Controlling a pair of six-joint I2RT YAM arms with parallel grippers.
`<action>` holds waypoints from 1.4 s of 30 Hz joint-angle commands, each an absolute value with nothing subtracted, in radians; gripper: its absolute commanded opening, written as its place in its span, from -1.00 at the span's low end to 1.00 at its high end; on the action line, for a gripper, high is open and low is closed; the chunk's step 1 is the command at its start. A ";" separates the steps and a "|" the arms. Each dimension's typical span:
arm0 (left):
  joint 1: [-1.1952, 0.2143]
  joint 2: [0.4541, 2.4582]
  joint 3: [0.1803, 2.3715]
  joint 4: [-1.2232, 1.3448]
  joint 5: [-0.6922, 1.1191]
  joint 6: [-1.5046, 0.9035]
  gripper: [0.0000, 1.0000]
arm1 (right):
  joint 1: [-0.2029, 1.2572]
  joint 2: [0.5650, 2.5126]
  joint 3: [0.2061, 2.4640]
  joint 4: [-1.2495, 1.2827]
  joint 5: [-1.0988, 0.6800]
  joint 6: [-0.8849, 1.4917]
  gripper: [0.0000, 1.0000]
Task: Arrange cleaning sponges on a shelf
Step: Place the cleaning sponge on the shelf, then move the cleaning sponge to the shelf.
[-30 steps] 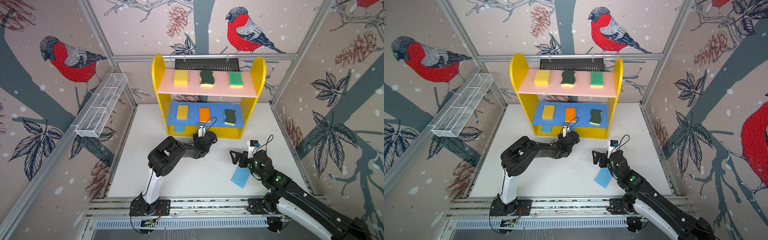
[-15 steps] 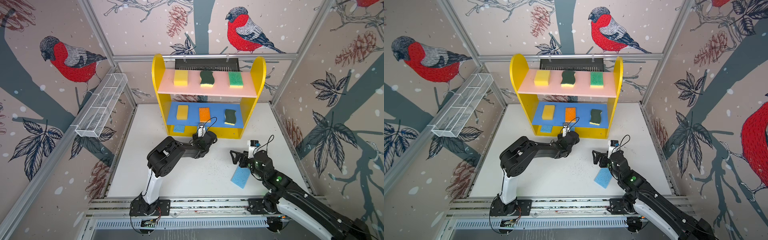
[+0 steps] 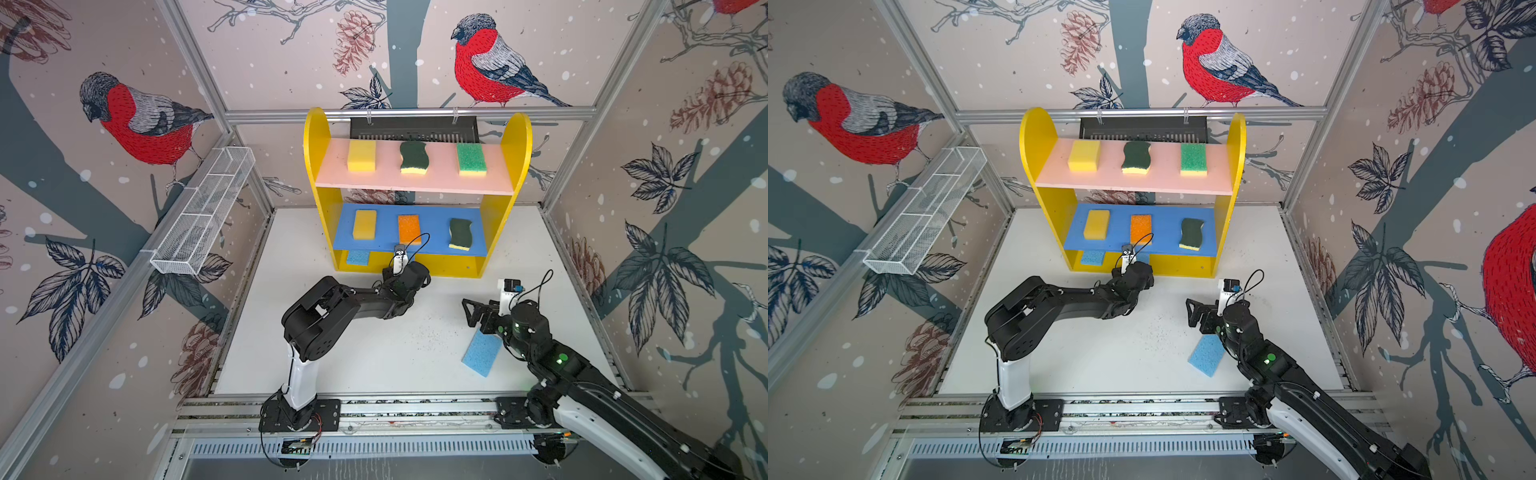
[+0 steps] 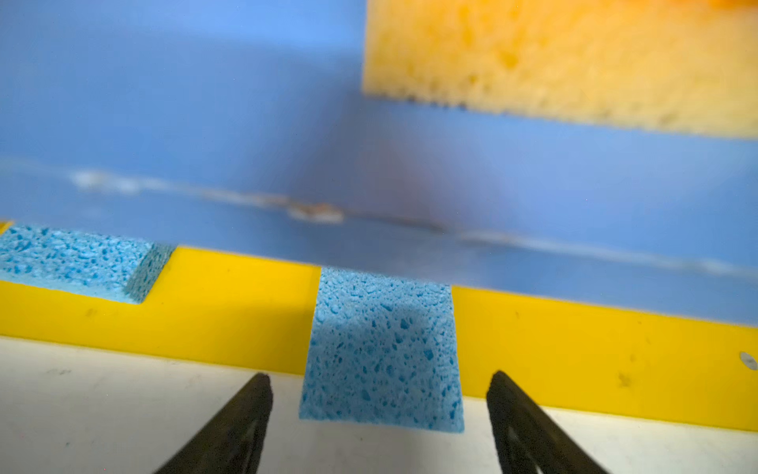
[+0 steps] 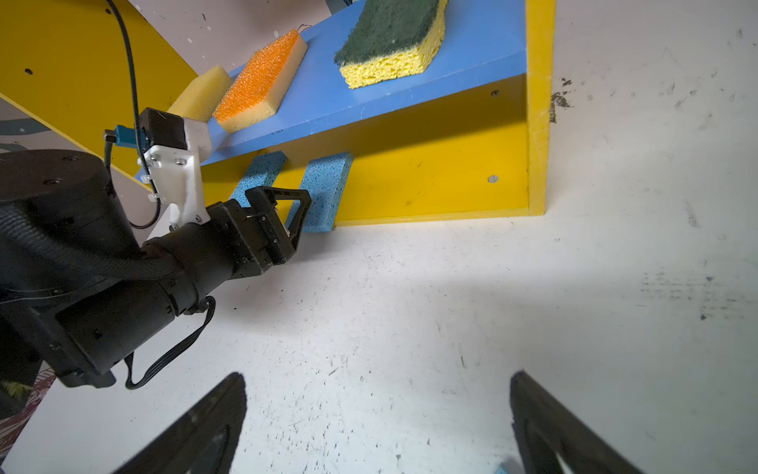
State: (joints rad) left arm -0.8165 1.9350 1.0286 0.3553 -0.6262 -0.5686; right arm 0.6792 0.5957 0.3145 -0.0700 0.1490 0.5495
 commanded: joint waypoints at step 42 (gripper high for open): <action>-0.839 1.572 0.304 1.095 -0.176 -0.841 0.29 | 0.691 0.623 0.380 -0.106 0.145 0.542 0.99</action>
